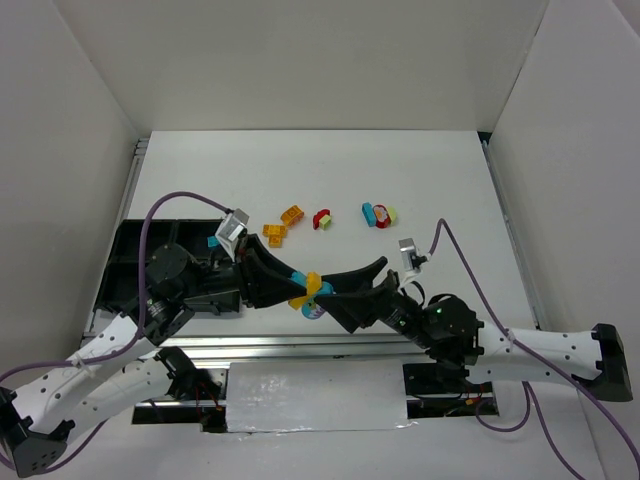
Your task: Sort the legos into containers by color
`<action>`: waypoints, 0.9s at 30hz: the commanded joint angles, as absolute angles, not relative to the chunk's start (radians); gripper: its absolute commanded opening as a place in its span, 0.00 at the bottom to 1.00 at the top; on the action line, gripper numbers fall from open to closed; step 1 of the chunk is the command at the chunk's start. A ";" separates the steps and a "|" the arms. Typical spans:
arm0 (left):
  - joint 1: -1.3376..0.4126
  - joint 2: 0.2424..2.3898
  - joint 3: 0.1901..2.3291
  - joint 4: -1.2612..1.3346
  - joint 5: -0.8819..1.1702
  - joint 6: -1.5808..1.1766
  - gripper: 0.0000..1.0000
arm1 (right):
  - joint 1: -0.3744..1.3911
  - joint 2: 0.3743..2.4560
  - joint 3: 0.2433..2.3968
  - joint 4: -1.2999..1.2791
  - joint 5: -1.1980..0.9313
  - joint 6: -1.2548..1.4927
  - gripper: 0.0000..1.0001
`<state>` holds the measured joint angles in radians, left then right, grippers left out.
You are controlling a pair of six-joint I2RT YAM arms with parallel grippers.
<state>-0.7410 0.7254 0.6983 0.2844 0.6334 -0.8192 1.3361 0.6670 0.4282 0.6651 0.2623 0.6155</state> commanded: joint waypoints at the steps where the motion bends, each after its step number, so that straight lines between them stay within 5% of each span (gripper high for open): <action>1: -0.746 0.706 0.699 0.354 0.649 -0.836 0.00 | 1.333 0.632 0.399 0.807 0.256 0.571 0.76; 27: -0.746 0.716 0.680 0.440 0.672 -0.873 0.00 | 1.333 0.744 0.377 1.019 0.221 0.555 0.57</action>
